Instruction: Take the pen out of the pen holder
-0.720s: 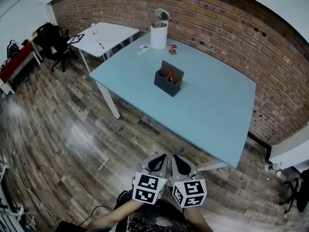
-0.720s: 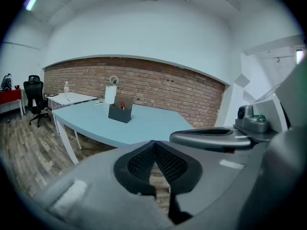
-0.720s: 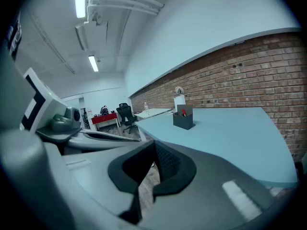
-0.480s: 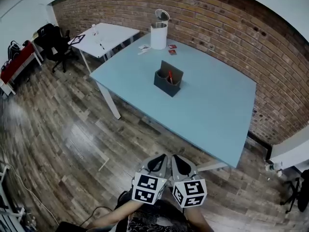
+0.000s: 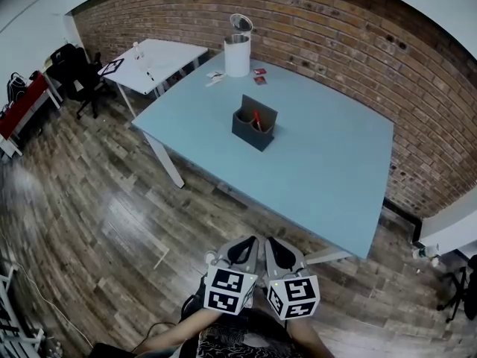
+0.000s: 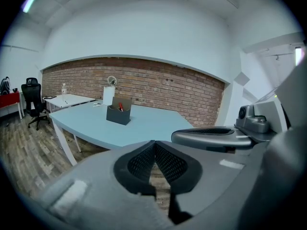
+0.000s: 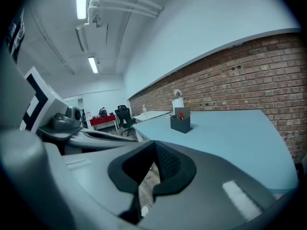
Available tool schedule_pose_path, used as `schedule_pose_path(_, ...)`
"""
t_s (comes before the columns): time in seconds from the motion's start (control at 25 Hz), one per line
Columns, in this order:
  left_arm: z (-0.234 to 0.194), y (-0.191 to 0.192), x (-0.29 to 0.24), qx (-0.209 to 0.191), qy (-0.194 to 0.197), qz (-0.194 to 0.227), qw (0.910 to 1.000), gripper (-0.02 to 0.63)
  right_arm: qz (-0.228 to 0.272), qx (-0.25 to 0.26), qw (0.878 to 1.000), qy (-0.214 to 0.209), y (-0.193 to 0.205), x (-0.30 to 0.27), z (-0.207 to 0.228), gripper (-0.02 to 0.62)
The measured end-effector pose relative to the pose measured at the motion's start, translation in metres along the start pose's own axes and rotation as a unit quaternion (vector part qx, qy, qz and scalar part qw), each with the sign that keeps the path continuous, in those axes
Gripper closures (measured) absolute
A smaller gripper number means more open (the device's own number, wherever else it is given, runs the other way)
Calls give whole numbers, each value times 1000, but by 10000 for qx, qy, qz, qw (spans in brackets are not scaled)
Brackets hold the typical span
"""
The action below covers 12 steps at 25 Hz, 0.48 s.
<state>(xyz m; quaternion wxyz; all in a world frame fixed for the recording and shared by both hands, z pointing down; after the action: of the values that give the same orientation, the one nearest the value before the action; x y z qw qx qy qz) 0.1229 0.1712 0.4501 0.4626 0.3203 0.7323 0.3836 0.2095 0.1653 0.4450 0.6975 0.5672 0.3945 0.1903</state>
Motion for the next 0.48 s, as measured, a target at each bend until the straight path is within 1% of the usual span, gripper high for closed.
schedule_pose_path(0.12, -6, -2, -6, -17, 8, -17, 10000, 615, -32, -20, 10000, -1, 0, -9, 3, 591)
schedule_pose_path(0.36, -21, -11, -21, 83, 56, -38, 9999, 615, -74, 30, 10000, -36, -6, -32, 5, 591)
schedule_pose_path(0.48, -34, -19, -28, 39, 34, -21, 10000, 615, -88, 45, 9999, -34, -11, -47, 7, 591)
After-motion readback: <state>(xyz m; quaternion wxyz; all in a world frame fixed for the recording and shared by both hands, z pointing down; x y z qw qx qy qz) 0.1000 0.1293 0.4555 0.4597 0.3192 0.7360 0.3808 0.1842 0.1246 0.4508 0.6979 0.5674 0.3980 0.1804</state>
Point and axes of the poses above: the fingertips, and each gripper's own axes: x backward along the fingers, z to its right, y out of its underside, the point moved 5 cm from there along x, backward along the fingers, and after that the axes turned 7 degrees about x, right-handed, at the moved point
